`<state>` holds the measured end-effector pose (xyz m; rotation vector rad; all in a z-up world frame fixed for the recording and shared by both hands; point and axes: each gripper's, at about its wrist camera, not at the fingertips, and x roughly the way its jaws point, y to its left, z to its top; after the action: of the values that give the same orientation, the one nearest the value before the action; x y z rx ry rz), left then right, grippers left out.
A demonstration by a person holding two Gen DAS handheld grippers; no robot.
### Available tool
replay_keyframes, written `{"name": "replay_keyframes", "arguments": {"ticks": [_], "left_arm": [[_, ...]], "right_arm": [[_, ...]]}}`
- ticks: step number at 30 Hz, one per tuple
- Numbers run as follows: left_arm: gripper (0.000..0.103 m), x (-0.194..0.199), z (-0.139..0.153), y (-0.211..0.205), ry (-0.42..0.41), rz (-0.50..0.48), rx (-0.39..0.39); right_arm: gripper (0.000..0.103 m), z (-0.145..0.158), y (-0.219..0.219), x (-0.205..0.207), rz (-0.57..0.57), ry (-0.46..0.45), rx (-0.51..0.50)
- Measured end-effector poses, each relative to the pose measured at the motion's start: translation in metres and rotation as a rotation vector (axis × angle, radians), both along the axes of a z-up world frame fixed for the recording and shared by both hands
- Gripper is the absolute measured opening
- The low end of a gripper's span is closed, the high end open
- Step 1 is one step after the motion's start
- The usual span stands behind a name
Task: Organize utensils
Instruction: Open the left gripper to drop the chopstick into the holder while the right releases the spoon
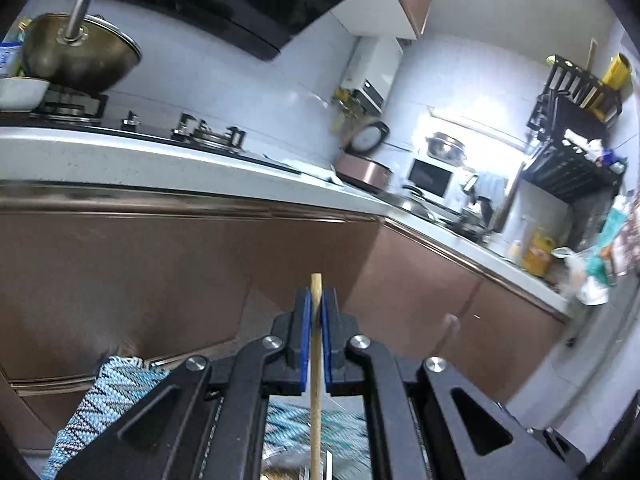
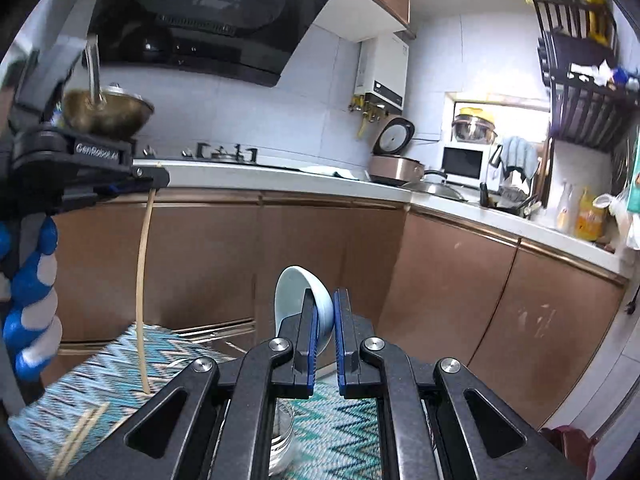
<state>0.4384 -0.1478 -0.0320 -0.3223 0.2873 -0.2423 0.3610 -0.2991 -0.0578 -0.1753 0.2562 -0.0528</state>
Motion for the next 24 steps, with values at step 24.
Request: {"name": "replay_keyframes", "arguments": {"ticks": [24], "left_arm": [[0.028, -0.022, -0.086, -0.002, -0.011, 0.014, 0.11]], "right_arm": [[0.048, -0.083, 0.011, -0.009, -0.039, 0.05, 0.058]]}}
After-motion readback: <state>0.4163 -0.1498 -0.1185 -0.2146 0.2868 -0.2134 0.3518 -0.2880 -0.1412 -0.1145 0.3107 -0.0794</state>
